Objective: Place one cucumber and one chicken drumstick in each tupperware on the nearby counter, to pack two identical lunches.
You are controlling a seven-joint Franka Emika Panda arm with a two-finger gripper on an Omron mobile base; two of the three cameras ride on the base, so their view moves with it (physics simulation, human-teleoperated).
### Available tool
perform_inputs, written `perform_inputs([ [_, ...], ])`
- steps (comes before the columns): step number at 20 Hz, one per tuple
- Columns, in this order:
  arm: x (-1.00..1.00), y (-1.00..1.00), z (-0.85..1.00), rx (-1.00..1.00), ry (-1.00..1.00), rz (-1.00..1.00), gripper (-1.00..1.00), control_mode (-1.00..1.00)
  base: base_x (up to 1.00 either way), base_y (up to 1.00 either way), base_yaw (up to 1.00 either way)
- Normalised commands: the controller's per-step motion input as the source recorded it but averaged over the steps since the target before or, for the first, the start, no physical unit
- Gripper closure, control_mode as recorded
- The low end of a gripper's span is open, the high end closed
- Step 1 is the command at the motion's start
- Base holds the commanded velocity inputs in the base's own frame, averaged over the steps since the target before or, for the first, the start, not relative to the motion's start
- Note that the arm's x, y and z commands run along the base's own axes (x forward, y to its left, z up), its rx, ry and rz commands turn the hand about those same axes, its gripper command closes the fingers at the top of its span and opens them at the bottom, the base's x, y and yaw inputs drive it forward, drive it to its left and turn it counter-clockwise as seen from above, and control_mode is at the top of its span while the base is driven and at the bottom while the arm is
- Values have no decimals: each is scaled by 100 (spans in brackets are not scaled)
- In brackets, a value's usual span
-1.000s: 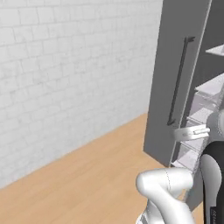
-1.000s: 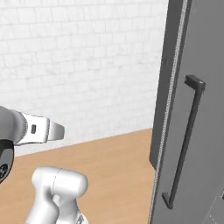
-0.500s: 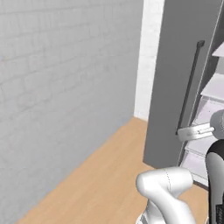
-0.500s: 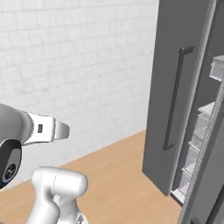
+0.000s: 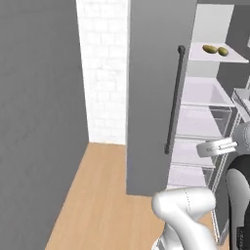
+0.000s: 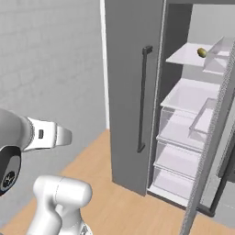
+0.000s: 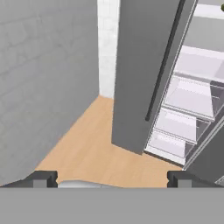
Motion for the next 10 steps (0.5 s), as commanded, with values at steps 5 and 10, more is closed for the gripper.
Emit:
perform_inputs([
  [5,0,0,0,0,0,0,-100,100,55,0,-59],
  [10,0,0,0,0,0,0,-100,100,78,10,-38],
])
